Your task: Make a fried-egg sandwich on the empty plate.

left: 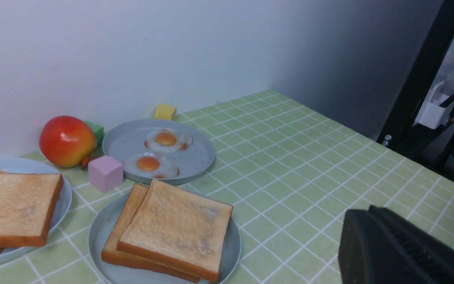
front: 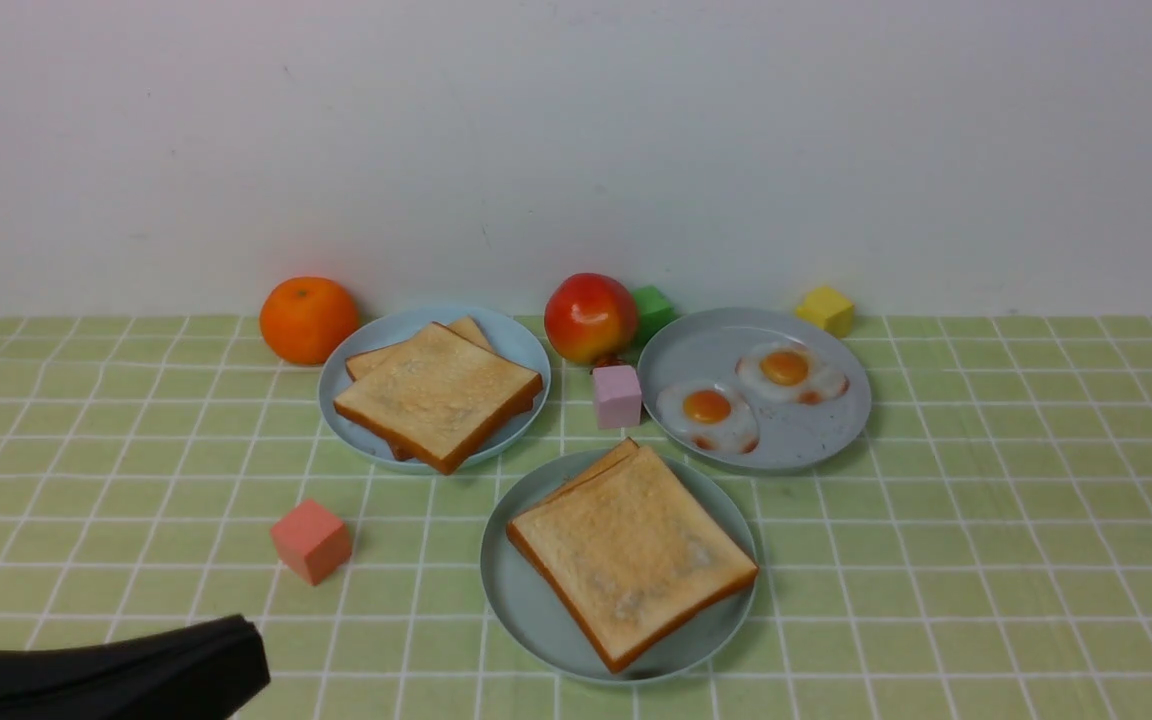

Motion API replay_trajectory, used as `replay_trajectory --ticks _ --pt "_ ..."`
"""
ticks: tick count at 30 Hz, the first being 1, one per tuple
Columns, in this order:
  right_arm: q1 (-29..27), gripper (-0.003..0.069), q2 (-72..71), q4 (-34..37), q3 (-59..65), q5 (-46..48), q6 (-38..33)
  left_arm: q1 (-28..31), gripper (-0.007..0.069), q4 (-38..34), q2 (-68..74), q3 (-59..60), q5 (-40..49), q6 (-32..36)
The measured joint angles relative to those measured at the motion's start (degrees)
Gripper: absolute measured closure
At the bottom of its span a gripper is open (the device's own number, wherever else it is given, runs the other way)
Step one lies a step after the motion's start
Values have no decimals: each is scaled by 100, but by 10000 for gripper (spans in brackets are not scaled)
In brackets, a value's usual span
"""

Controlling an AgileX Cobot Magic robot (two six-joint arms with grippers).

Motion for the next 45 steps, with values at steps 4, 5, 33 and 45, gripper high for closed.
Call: replay_trajectory --ticks 4,5,33,45 --pt "0 666 0 11 0 0 5 0 638 0 0 2 -6 -11" --pt "0 666 0 11 0 0 5 0 638 0 0 2 -6 -11" --pt "-4317 661 -1638 427 3684 -4149 -1141 0 638 0 0 2 -6 -12" --pt "-5816 659 -3502 809 5999 -5313 -742 0 638 0 0 13 -21 -12"
